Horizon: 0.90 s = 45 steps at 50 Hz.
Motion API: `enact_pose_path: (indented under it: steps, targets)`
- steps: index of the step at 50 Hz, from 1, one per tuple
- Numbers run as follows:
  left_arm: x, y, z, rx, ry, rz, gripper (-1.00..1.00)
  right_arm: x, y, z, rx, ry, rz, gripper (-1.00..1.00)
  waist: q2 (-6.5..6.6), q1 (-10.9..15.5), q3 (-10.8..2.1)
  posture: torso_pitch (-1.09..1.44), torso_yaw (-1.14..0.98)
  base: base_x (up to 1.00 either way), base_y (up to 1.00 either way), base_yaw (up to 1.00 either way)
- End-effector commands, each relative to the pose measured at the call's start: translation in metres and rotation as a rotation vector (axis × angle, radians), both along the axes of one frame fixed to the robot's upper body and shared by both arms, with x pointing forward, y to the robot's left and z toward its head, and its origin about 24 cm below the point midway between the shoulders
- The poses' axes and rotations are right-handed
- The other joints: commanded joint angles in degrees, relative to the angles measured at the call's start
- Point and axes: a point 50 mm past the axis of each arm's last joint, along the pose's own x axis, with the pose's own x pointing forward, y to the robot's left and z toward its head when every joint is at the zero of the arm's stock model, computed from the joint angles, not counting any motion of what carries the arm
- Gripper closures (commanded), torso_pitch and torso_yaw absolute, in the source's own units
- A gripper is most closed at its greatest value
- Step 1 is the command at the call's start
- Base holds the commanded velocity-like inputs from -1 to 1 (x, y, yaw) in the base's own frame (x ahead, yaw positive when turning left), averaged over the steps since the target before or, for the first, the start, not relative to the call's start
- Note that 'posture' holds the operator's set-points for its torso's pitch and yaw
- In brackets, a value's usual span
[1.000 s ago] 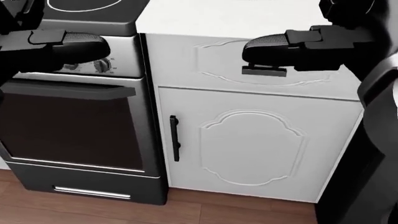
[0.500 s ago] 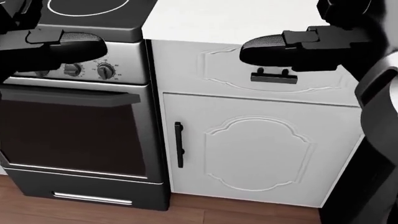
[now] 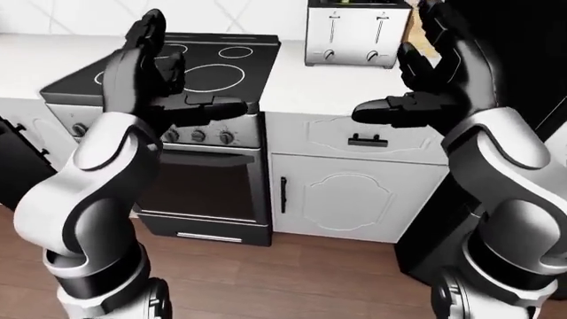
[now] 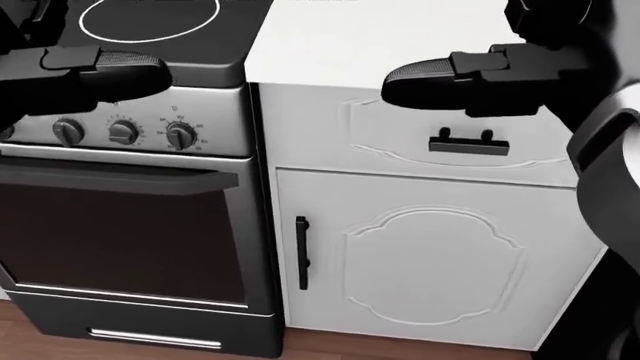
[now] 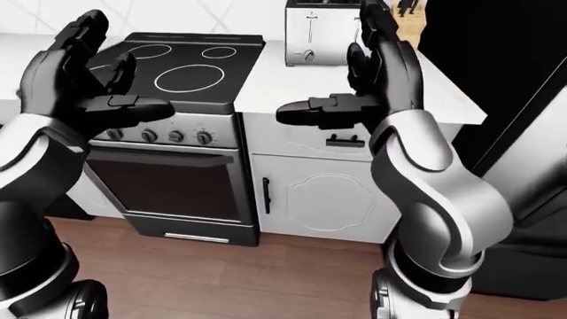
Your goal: Push down the lever of the toaster to turn it on.
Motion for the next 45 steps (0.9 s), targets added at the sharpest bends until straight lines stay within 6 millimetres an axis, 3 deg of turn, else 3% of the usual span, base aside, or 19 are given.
enact_pose_path:
  steps: [1, 2, 3, 5, 8, 13, 16, 17, 18, 25, 28, 29, 30, 32, 38, 40, 42, 43, 45]
  targets:
    - [-0.0040, -0.0021, 0.0114, -0.002, -0.064, -0.011, -1.00, -0.0034, -0.0028, 0.0104, 0.007, -0.057, -0.015, -1.00, -0.52, -0.1, -0.98, 0.00, 0.00, 0.17, 0.15, 0.00]
    - [-0.0037, -0.0021, 0.0111, -0.002, -0.063, -0.011, -1.00, -0.0033, -0.0028, 0.0102, 0.006, -0.056, -0.016, -1.00, -2.37, 0.0, -1.50, 0.00, 0.00, 0.16, 0.16, 0.00]
    - [-0.0038, -0.0023, 0.0113, -0.001, -0.064, -0.012, -1.00, -0.0034, -0.0026, 0.0104, 0.005, -0.057, -0.015, -1.00, -1.31, -0.2, -1.50, 0.00, 0.00, 0.17, 0.17, 0.00]
    - [-0.0044, -0.0020, 0.0116, -0.002, -0.064, -0.011, -1.00, -0.0030, -0.0030, 0.0096, 0.005, -0.056, -0.016, -1.00, -1.94, -0.3, -1.35, 0.00, 0.00, 0.17, 0.17, 0.00]
    - [-0.0053, -0.0022, 0.0126, -0.002, -0.066, -0.011, -1.00, -0.0029, -0.0027, 0.0094, 0.004, -0.055, -0.015, -1.00, -0.90, -0.7, -1.63, 0.00, 0.00, 0.17, 0.17, 0.00]
    - [-0.0054, -0.0017, 0.0129, -0.002, -0.067, -0.010, -1.00, -0.0037, -0.0026, 0.0095, 0.004, -0.055, -0.015, -1.00, 2.43, -1.2, -0.81, 0.00, 0.00, 0.17, 0.18, 0.00]
    - [-0.0054, -0.0021, 0.0125, -0.001, -0.066, -0.011, -1.00, -0.0039, -0.0026, 0.0094, 0.004, -0.055, -0.015, -1.00, 6.49, -2.0, -2.67, 0.00, 0.00, 0.17, 0.17, 0.00]
    - [-0.0056, -0.0018, 0.0128, -0.001, -0.068, -0.010, -1.00, -0.0042, -0.0023, 0.0097, 0.003, -0.056, -0.014, -1.00, 5.52, -1.2, -1.65, 0.00, 0.00, 0.17, 0.18, 0.00]
    - [-0.0062, -0.0012, 0.0135, -0.002, -0.069, -0.009, -1.00, -0.0044, -0.0022, 0.0096, 0.002, -0.055, -0.013, -1.00, 5.99, -1.4, -1.17, 0.00, 0.00, 0.18, 0.17, 0.00]
    - [-0.0059, -0.0015, 0.0133, -0.002, -0.068, -0.009, -1.00, -0.0041, -0.0017, 0.0094, -0.001, -0.051, -0.014, -1.00, 2.08, -0.6, -0.83, 0.00, 0.00, 0.17, 0.18, 0.00]
    - [-0.0050, -0.0014, 0.0117, -0.002, -0.067, -0.010, -1.00, -0.0039, -0.0024, 0.0091, 0.000, -0.051, -0.016, -1.00, -0.64, -0.2, -1.07, 0.00, 0.00, 0.17, 0.17, 0.00]
    - [-0.0051, -0.0015, 0.0120, -0.002, -0.066, -0.010, -1.00, -0.0041, -0.0021, 0.0094, 0.000, -0.052, -0.015, -1.00, -2.46, -0.1, -1.72, 0.00, 0.00, 0.17, 0.17, 0.00]
    - [-0.0051, -0.0014, 0.0122, -0.003, -0.066, -0.010, -1.00, -0.0037, -0.0021, 0.0089, 0.000, -0.051, -0.015, -1.00, -0.47, -0.5, -1.43, 0.00, 0.00, 0.16, 0.17, 0.00]
    - [-0.0052, -0.0013, 0.0126, -0.003, -0.068, -0.010, -1.00, -0.0037, -0.0018, 0.0091, 0.000, -0.051, -0.015, -1.00, -1.55, -0.5, -1.47, 0.00, 0.00, 0.17, 0.17, 0.00]
    - [-0.0039, -0.0018, 0.0116, -0.003, -0.066, -0.011, -1.00, -0.0028, -0.0025, 0.0086, 0.001, -0.051, -0.016, -1.00, 1.02, -1.0, -0.80, 0.00, 0.00, 0.17, 0.17, 0.00]
    - [-0.0041, -0.0021, 0.0117, -0.002, -0.065, -0.011, -1.00, -0.0030, -0.0024, 0.0090, 0.001, -0.051, -0.016, -1.00, 2.99, -1.3, -0.98, 0.00, 0.00, 0.15, 0.17, 0.00]
    - [-0.0044, -0.0021, 0.0119, -0.002, -0.066, -0.011, -1.00, -0.0032, -0.0026, 0.0088, 0.000, -0.052, -0.016, -1.00, 7.19, -1.5, -2.26, 0.00, 0.00, 0.15, 0.17, 0.00]
    - [-0.0045, -0.0020, 0.0118, -0.002, -0.065, -0.011, -1.00, -0.0034, -0.0024, 0.0089, 0.000, -0.051, -0.017, -1.00, 4.99, -0.9, -1.77, 0.00, 0.00, 0.16, 0.13, 0.00]
    - [-0.0049, -0.0022, 0.0122, -0.002, -0.066, -0.011, -1.00, -0.0037, -0.0019, 0.0091, -0.003, -0.052, -0.015, -1.00, 5.73, -1.0, -1.34, 0.00, 0.00, 0.15, 0.11, 0.00]
